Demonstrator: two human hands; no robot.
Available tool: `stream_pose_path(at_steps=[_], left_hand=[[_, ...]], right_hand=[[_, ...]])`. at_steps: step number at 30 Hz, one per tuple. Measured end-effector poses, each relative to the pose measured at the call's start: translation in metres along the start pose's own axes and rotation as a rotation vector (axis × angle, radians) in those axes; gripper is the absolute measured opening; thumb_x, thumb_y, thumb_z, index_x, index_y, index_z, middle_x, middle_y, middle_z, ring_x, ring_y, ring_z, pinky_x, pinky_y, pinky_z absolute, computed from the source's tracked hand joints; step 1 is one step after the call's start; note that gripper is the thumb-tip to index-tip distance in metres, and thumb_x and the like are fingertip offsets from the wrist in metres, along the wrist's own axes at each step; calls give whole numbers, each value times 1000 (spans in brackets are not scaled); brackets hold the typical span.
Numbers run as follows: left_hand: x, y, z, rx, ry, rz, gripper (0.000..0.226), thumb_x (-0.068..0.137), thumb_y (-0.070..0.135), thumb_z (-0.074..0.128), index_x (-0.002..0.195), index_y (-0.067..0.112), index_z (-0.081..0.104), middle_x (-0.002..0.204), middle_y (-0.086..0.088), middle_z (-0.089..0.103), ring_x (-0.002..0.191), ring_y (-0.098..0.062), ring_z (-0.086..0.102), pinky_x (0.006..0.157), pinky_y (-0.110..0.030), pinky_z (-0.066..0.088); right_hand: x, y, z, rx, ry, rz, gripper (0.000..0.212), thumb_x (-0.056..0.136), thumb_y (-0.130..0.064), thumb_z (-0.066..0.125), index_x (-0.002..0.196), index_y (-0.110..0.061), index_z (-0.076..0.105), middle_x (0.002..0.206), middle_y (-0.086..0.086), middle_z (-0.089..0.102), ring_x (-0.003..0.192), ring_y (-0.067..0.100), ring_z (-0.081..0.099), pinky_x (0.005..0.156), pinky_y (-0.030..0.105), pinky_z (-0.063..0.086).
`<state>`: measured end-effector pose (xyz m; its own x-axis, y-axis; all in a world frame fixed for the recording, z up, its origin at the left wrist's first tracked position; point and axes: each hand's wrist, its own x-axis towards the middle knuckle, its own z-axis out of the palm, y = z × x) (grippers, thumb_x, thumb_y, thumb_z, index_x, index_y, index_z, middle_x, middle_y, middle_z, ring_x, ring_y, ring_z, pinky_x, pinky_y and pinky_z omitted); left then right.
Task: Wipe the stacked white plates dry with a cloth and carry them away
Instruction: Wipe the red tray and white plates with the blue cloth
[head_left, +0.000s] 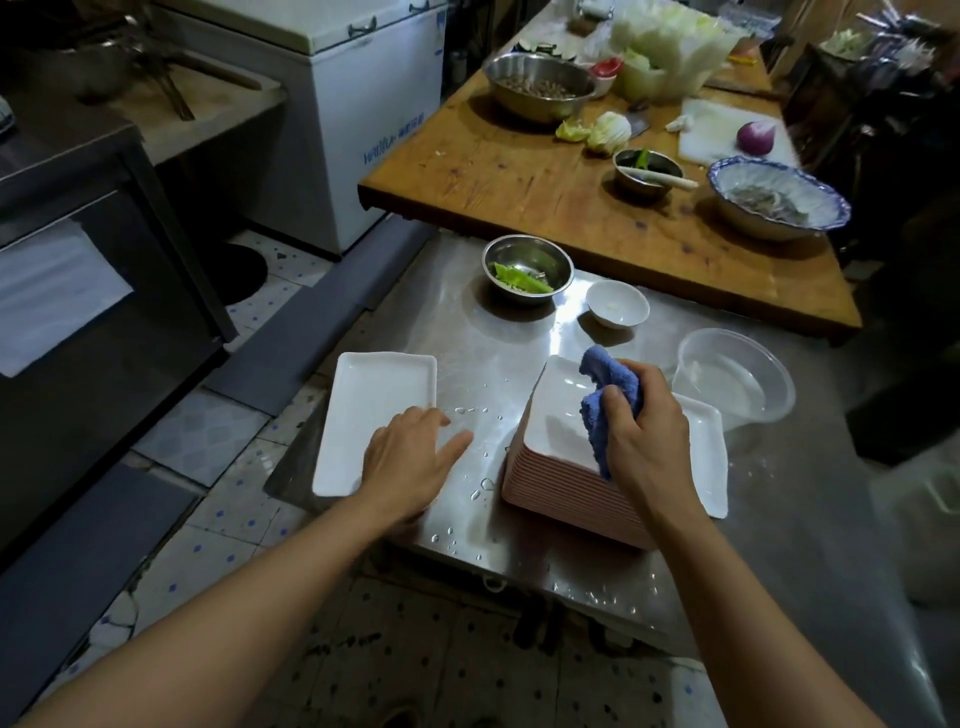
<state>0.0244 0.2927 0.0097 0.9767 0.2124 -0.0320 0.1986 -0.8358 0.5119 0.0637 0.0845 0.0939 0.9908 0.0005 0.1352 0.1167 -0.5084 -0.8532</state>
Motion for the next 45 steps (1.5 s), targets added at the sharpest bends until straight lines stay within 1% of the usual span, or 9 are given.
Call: stream_pose_path(at_steps=[5, 13, 16, 21, 26, 32, 36, 41, 45], left_hand=[[17, 68, -1, -343, -94, -73, 36, 91, 41, 52, 120, 20, 55, 104, 3, 64, 95, -16, 56, 83, -32, 45], [32, 95, 7, -136, -111, -58, 31, 83, 18, 63, 112, 12, 53, 104, -9, 64, 96, -26, 57, 77, -32, 45], [35, 96, 3, -60, -74, -47, 20, 83, 15, 59, 102, 12, 53, 104, -7, 62, 92, -24, 55, 71, -31, 42], [40, 94, -8, -436, -165, -202, 15, 80, 4, 55, 92, 13, 54, 97, -8, 64, 83, -25, 63, 57, -31, 53], [40, 98, -12, -784, -270, -333, 34, 81, -12, 49, 107, 8, 49, 111, -18, 59, 84, -25, 64, 50, -27, 53], [49, 134, -29, -910, -186, -295, 49, 82, -18, 48, 122, 10, 48, 98, -4, 56, 76, -19, 63, 47, -21, 54], [70, 180, -37, -1006, -138, -224, 42, 80, -23, 43, 108, 7, 43, 107, -9, 51, 82, -23, 59, 42, -19, 51], [105, 237, -21, -971, -80, -176, 45, 79, -25, 41, 108, 9, 35, 114, -11, 44, 76, -19, 54, 37, -22, 50], [122, 265, 0, -671, 42, -11, 47, 76, -16, 51, 106, 15, 34, 107, -7, 48, 98, -27, 53, 47, -27, 53]], right_hand=[[1, 13, -20, -9, 116, 44, 20, 95, -16, 46, 114, -22, 47, 94, -9, 55, 77, -4, 52, 63, 8, 37], [0, 34, -47, 35, 213, 88, 14, 96, -17, 46, 107, -25, 44, 88, -17, 52, 79, 0, 55, 65, 11, 42], [2, 40, -59, 25, 272, 91, 13, 95, -16, 47, 105, -24, 46, 86, -17, 52, 74, -13, 55, 58, 4, 41], [4, 44, -76, 47, 344, 119, 13, 95, -16, 45, 102, -27, 46, 84, -17, 52, 71, -2, 55, 58, 13, 40], [6, 49, -92, 65, 416, 138, 14, 93, -16, 47, 101, -28, 46, 85, -17, 53, 74, 0, 55, 59, 16, 41], [12, 55, -121, 129, 448, 187, 10, 95, -20, 45, 102, -27, 45, 97, 12, 63, 80, 30, 63, 67, 43, 55], [19, 62, -143, 164, 499, 190, 13, 95, -19, 45, 99, -32, 45, 90, 10, 62, 62, 23, 61, 44, 31, 49], [32, 79, -163, 193, 557, 214, 14, 91, -17, 46, 96, -29, 48, 90, 9, 63, 67, 25, 58, 55, 30, 47], [42, 92, -173, 209, 561, 214, 12, 93, -17, 46, 99, -27, 48, 90, 4, 62, 72, 26, 60, 59, 37, 51]])
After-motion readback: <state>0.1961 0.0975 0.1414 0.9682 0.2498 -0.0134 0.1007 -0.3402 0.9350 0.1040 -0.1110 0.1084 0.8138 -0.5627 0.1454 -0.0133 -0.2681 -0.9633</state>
